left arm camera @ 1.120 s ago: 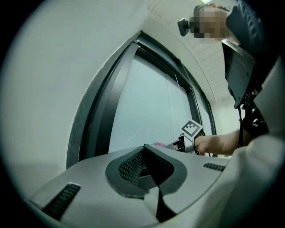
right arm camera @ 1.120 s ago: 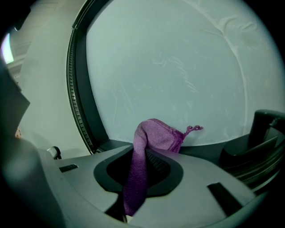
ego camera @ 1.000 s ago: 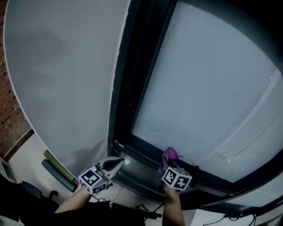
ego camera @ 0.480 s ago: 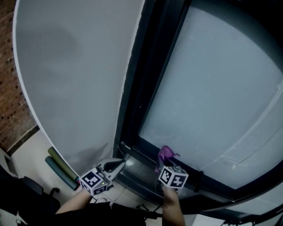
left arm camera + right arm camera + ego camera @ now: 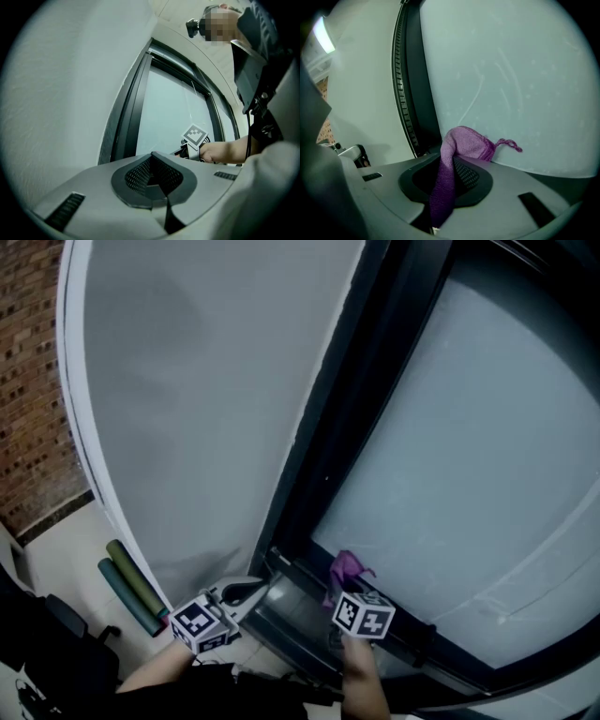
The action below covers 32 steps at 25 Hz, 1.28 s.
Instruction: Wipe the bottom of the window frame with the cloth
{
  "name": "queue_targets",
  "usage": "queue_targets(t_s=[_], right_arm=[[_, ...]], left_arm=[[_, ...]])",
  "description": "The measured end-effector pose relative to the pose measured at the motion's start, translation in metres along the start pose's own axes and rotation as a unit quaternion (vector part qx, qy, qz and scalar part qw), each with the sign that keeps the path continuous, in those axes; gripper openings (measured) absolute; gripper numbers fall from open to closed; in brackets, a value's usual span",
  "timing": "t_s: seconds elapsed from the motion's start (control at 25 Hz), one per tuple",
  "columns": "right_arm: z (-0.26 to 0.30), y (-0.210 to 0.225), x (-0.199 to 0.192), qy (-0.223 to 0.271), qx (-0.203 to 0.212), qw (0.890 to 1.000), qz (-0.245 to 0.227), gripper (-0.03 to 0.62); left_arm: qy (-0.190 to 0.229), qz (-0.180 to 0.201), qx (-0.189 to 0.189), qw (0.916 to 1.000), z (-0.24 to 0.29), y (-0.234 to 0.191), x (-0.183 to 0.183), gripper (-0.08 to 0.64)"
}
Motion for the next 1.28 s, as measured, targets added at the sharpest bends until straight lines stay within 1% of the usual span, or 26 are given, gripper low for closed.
queue_targets(t_s=[0.16,0.32,0.48,0.6,0.8,1.0,1.08,1.28], right_arm=[[0.011,-0.007,0.004,-0.023,0.02,0.999,-0.026,0.075],[0.018,-0.013,0.007,-0.041,0.03,0.998,-0.034,0.075],[0.026,-0.018,0.008,-0.052,0.032,0.997,-0.05,0.075],[0.032,-0.021,0.007,-0.055,0.035,0.997,-0.049,0.075],[0.042,-0.034,0.012,-0.056,0.037,0.996,-0.06,0.075],[0.05,-0.042,0.014,-0.064,0.041,0.995,-0.066,0.075],[0.053,-0.043,0.013,-0.068,0.043,0.994,-0.075,0.075],[0.059,-0.048,0.012,-0.074,0.038,0.99,-0.113,0.075]], left_arm=[[0.007,0.004,0.012,0.9999,0.0,-0.005,0.0,0.002],[0.006,0.0,0.012,0.9999,0.0,-0.004,-0.001,0.002],[0.009,-0.001,0.011,0.9999,0.003,-0.001,-0.003,0.002],[0.008,-0.002,0.005,1.0,0.003,0.001,-0.005,0.002],[0.001,-0.019,0.01,0.9998,-0.007,-0.005,0.0,0.002],[0.003,-0.005,0.014,0.9999,-0.015,-0.008,-0.002,0.002],[0.0,-0.009,0.019,0.9998,-0.018,-0.005,-0.004,0.002],[-0.011,-0.016,0.036,0.9992,-0.032,-0.004,-0.009,0.002]])
Point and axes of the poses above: the fingertips, and each gripper's own axes: z forward along the fingers, y to its right, x out of its top, the point moved 3 cm from there along -z, backward along the fingers, and after that the axes turned 2 degrees about z, right-handed, at the moved point
